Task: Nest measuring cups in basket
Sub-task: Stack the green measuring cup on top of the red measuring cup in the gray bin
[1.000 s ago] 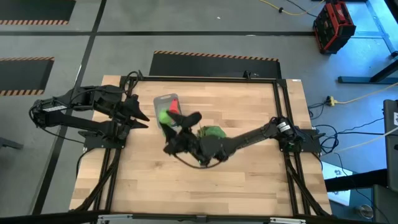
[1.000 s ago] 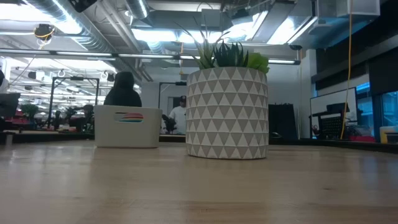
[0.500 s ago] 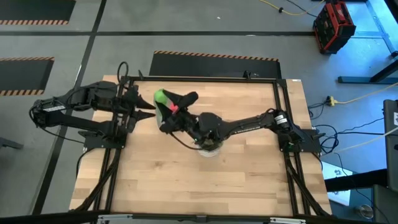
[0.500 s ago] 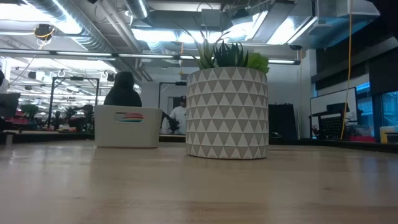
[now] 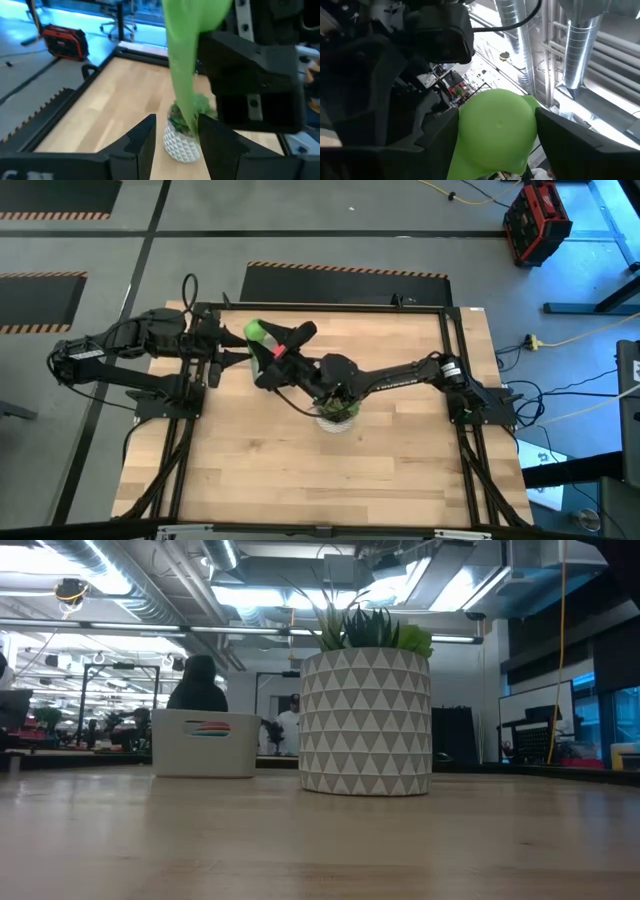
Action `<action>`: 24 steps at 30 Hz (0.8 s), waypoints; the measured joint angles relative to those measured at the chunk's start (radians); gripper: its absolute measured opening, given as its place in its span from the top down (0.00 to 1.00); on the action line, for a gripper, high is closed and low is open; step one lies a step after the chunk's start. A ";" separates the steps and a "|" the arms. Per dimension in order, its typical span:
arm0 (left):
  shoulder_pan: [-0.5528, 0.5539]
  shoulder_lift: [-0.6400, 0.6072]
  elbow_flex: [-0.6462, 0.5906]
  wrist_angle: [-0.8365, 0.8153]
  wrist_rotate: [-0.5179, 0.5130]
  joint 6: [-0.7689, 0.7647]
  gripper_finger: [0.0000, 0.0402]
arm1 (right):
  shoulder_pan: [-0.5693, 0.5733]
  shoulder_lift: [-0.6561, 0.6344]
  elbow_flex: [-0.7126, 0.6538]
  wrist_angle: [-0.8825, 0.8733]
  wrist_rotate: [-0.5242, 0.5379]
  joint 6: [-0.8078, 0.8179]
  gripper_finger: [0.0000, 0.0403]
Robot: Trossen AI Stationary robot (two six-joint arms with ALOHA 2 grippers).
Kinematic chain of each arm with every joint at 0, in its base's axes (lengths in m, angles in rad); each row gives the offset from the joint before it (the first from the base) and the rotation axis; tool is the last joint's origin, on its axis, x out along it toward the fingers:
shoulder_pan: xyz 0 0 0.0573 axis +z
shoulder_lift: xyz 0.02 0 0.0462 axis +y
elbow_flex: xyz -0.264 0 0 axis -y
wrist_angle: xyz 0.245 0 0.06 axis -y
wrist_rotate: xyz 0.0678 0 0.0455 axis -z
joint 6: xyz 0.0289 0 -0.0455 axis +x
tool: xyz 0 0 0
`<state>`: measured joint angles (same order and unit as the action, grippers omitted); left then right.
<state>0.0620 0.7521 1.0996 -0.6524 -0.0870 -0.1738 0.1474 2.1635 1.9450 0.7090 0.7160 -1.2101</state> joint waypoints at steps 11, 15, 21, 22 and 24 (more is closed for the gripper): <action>0.000 0.014 0.000 0.083 -0.031 0.000 0.66 | 0.000 0.000 0.000 0.030 -0.057 0.000 0.35; 0.000 0.031 0.000 0.087 -0.031 0.000 0.68 | 0.000 0.000 0.000 0.033 -0.077 0.000 0.35; 0.000 0.068 -0.001 0.088 -0.045 0.050 0.73 | 0.000 0.000 0.000 0.033 -0.083 0.001 0.35; 0.000 0.070 -0.001 0.086 -0.053 0.051 0.75 | 0.000 0.000 0.000 0.033 -0.083 0.001 0.35; 0.000 0.070 -0.001 0.085 -0.072 0.052 0.79 | 0.000 0.000 0.000 0.033 -0.085 0.001 0.35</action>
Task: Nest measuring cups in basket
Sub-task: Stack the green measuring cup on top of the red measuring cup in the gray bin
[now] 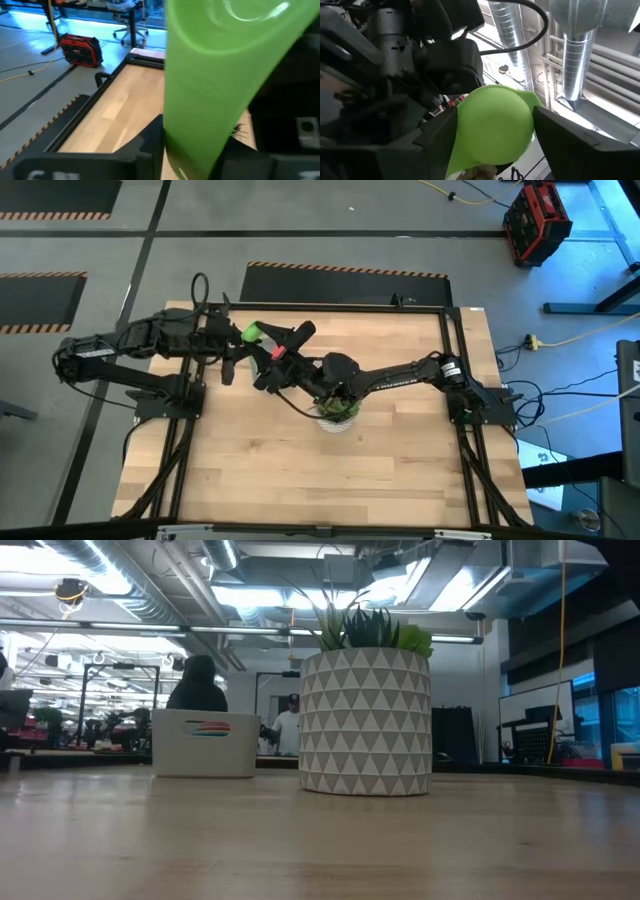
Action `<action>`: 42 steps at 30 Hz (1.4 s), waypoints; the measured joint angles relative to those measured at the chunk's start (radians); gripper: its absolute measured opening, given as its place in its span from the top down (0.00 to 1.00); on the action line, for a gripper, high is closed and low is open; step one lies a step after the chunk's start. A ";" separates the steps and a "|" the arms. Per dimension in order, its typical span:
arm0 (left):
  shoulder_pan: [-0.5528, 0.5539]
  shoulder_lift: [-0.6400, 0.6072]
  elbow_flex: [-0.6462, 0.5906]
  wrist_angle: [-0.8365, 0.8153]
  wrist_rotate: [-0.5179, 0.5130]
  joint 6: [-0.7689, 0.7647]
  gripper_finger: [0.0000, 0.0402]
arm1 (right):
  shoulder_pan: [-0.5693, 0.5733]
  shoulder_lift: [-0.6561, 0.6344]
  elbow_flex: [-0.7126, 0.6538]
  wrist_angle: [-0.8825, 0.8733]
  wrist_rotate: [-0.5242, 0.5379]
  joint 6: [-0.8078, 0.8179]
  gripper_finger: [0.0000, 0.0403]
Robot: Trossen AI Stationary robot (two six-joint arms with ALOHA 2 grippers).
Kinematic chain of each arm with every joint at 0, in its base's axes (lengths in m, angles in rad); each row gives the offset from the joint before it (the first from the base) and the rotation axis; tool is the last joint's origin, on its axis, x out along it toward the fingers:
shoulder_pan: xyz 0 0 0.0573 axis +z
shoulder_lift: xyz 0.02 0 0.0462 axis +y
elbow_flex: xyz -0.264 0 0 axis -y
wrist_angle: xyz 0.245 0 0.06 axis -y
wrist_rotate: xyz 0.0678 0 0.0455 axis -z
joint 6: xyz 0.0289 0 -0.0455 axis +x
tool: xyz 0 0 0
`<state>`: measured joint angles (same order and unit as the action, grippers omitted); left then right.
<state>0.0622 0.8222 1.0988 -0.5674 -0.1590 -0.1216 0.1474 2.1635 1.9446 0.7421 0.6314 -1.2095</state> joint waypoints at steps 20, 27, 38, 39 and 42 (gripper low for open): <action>0.000 -0.013 0.000 0.001 -0.012 0.002 0.99 | 0.000 0.000 0.000 -0.008 0.002 0.000 0.35; 0.000 -0.013 0.000 0.001 -0.012 0.001 0.99 | 0.000 0.000 0.000 -0.005 0.002 0.003 0.35; 0.000 -0.013 0.000 0.001 -0.012 0.002 0.99 | 0.001 0.000 0.000 -0.012 0.003 0.003 0.27; 0.000 -0.013 0.000 0.001 -0.012 0.002 0.99 | 0.001 0.000 0.000 -0.012 0.003 0.003 0.24; 0.000 -0.013 0.000 0.000 -0.011 0.004 1.00 | 0.001 0.000 0.000 -0.006 0.007 0.003 0.16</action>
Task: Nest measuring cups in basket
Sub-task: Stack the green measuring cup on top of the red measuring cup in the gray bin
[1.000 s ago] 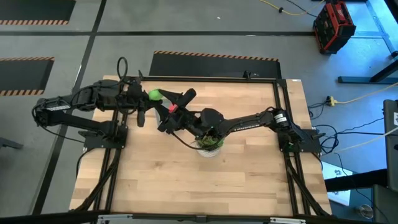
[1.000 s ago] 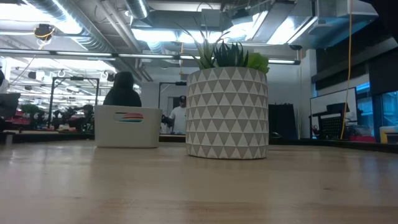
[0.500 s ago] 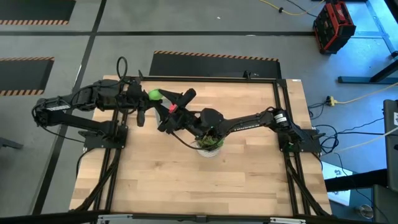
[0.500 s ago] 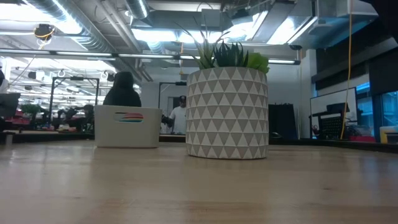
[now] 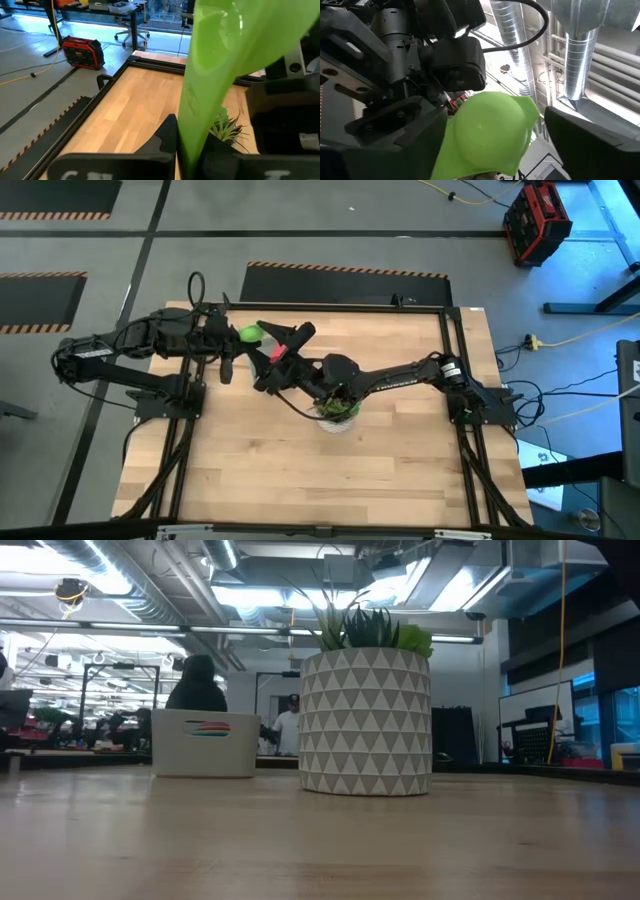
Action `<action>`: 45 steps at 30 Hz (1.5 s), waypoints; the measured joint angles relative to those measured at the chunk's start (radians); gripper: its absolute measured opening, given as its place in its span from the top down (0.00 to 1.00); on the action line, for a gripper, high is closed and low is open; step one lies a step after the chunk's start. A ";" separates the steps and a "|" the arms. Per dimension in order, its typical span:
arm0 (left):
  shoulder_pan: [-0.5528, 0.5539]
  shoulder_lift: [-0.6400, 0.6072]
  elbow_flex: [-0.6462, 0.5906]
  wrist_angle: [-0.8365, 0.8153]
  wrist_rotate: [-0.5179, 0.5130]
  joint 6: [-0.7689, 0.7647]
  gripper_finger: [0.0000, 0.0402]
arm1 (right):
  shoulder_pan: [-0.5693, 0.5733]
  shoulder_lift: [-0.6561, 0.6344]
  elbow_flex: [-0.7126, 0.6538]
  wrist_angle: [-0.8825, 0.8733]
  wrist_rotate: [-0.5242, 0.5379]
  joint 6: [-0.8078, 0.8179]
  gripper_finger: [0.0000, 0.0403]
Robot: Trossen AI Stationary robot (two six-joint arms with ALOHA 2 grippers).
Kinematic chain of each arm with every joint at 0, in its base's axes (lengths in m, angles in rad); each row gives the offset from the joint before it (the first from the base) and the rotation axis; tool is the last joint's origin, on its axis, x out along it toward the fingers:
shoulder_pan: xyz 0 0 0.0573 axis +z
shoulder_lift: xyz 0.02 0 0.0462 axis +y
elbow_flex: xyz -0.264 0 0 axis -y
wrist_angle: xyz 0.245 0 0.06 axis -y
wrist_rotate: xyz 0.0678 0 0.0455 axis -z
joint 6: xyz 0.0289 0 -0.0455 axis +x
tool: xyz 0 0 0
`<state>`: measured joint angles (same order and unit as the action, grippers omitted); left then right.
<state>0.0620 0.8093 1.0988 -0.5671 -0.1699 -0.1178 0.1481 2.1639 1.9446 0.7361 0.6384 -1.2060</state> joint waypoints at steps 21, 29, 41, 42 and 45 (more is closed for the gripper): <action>0.000 0.017 0.000 -0.001 -0.100 0.239 1.00 | 0.106 -0.136 0.000 0.030 0.399 -0.107 0.10; 0.000 0.016 0.002 -0.008 -0.119 0.269 0.99 | 0.097 -0.255 -0.006 -0.626 0.332 0.339 0.10; 0.000 0.025 0.002 -0.051 -0.117 0.288 1.00 | -0.124 -0.402 -0.003 -1.373 -0.674 1.045 0.10; 0.000 0.031 0.002 -0.052 -0.118 0.297 1.00 | -0.132 -0.401 -0.003 -1.376 -0.717 1.048 0.10; 0.000 0.039 0.000 -0.058 -0.117 0.340 1.00 | -0.165 -0.401 -0.003 -1.402 -0.853 1.068 0.10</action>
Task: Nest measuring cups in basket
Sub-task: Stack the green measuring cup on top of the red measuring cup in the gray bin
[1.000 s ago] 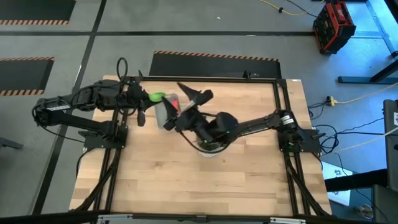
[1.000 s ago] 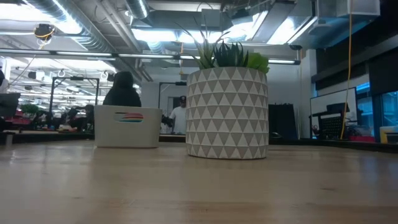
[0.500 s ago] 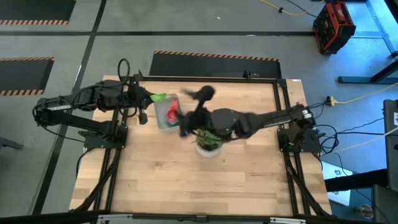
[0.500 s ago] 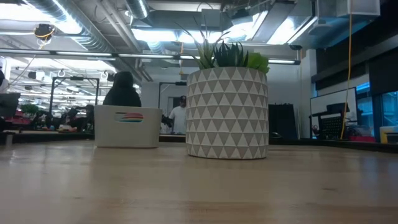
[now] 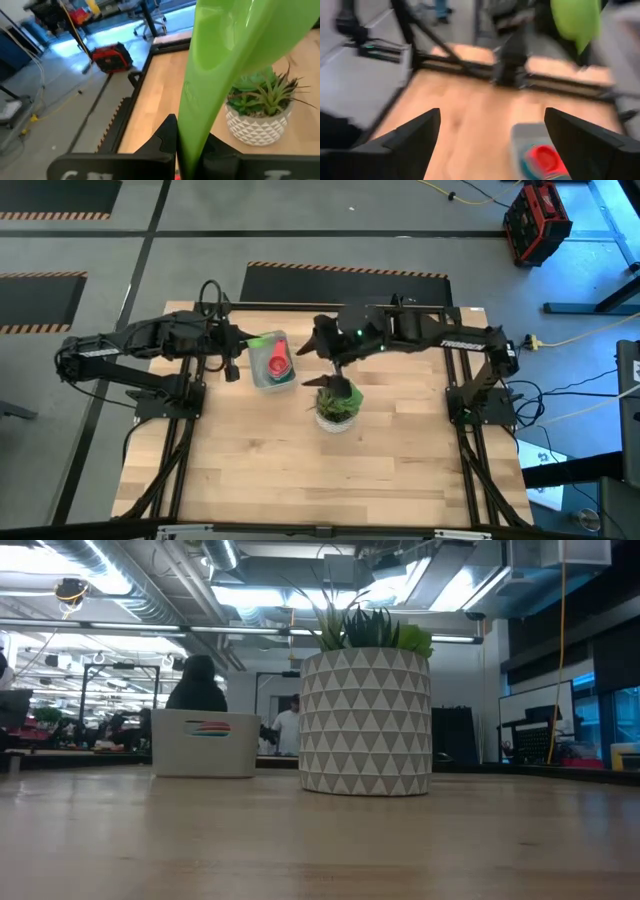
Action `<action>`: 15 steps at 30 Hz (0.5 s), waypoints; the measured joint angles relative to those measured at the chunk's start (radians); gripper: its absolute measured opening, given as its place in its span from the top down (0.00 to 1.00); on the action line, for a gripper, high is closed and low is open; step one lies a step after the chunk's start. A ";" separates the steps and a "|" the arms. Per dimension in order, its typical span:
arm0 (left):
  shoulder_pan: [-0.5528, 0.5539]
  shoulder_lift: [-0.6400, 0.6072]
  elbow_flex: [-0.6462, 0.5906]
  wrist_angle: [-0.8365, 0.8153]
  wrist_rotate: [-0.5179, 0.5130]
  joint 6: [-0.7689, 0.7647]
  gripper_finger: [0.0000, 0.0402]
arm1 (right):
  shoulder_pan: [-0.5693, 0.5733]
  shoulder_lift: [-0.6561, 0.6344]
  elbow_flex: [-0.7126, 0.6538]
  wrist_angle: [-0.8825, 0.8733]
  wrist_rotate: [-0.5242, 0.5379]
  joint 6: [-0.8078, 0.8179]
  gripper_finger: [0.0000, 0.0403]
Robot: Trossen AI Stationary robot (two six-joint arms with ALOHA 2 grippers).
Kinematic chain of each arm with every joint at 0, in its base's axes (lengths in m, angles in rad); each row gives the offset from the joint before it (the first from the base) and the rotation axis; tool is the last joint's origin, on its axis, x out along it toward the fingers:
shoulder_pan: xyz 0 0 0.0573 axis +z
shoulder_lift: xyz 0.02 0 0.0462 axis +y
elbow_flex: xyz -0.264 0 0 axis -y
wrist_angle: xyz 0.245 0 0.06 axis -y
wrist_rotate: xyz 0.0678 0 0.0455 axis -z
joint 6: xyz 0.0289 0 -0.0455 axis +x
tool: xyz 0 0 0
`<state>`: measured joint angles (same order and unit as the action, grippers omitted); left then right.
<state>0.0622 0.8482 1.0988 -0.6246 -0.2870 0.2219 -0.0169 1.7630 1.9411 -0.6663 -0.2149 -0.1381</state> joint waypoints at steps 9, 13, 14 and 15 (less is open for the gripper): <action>0.000 0.065 0.000 -0.008 0.000 0.102 1.00 | -0.085 -0.013 -0.123 -0.142 -0.352 -0.001 0.10; 0.000 0.099 0.001 -0.043 -0.037 0.129 1.00 | -0.122 -0.026 -0.275 -0.012 -0.457 0.027 0.10; 0.000 0.108 0.000 -0.060 -0.055 0.130 1.00 | -0.135 -0.026 -0.306 0.015 -0.487 0.036 0.10; 0.000 0.114 0.000 -0.069 -0.073 0.133 1.00 | -0.150 -0.026 -0.334 0.026 -0.518 0.053 0.10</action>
<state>0.0624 0.9623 1.0988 -0.6938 -0.3600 0.3546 -0.1670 1.7370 1.6075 -0.6407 -0.7325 -0.0848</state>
